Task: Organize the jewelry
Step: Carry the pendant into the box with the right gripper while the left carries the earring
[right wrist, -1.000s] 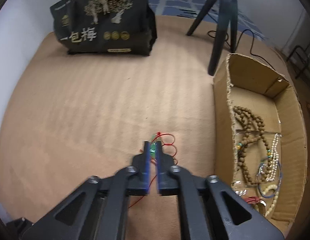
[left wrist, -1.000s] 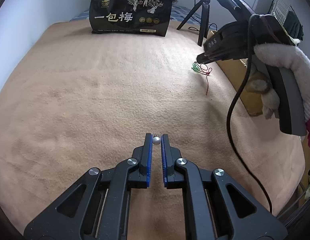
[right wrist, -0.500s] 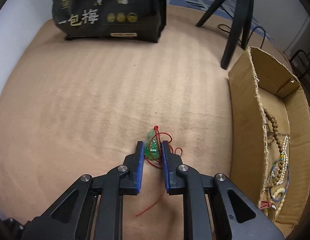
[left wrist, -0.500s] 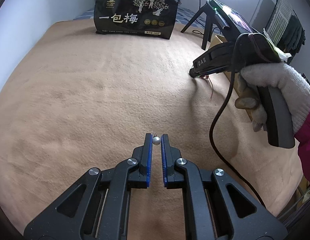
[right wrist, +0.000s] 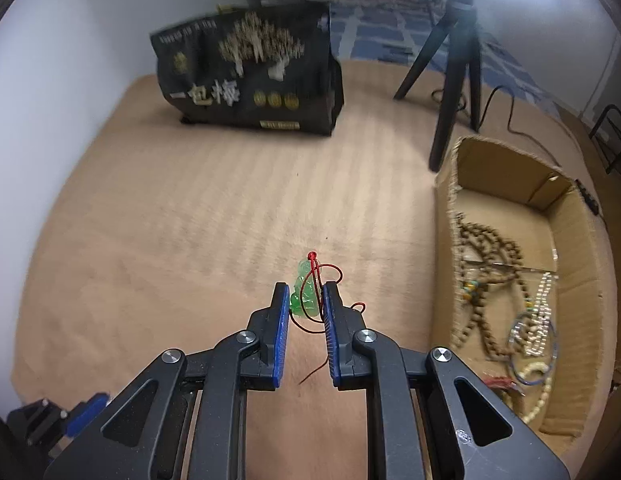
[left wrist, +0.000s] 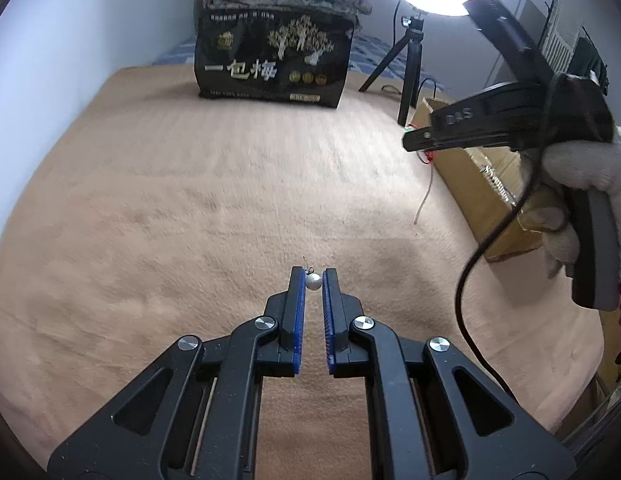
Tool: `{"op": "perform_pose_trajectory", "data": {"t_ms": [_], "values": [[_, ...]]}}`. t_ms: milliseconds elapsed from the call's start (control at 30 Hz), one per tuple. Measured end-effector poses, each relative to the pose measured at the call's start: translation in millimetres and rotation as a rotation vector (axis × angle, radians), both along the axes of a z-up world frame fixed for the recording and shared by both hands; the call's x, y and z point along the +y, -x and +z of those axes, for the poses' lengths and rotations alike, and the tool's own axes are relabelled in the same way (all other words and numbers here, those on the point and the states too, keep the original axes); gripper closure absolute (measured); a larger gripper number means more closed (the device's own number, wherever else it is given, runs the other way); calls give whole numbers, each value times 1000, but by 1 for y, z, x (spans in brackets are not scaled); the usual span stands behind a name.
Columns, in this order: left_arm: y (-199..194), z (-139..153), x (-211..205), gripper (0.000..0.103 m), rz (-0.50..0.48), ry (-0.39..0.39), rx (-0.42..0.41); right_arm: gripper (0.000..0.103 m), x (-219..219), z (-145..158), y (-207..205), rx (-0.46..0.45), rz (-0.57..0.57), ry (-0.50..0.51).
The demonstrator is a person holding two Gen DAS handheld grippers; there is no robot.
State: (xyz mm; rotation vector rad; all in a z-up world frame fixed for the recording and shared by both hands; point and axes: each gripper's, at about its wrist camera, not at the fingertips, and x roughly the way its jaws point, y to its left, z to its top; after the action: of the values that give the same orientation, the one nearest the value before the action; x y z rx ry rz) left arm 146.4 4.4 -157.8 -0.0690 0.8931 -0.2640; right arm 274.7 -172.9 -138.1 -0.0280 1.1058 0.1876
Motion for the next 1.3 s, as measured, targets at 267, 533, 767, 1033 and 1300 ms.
{"op": "perform_pose_trajectory", "data": {"t_ms": [267, 533, 767, 1033, 1300], "values": [[15, 35, -4, 96, -7, 8, -82, 88, -15, 39, 33, -69, 32, -47], [26, 58, -13, 96, -25, -1, -145, 88, -21, 69, 70, -134, 79, -86], [28, 68, -30, 96, -52, -1, -167, 88, -41, 89, 103, -192, 91, -91], [28, 80, -58, 96, -101, 11, -190, 88, -75, 107, 122, -242, 52, -90], [18, 94, -88, 96, -149, -3, -224, 88, -113, 111, 125, -265, -12, -93]]}}
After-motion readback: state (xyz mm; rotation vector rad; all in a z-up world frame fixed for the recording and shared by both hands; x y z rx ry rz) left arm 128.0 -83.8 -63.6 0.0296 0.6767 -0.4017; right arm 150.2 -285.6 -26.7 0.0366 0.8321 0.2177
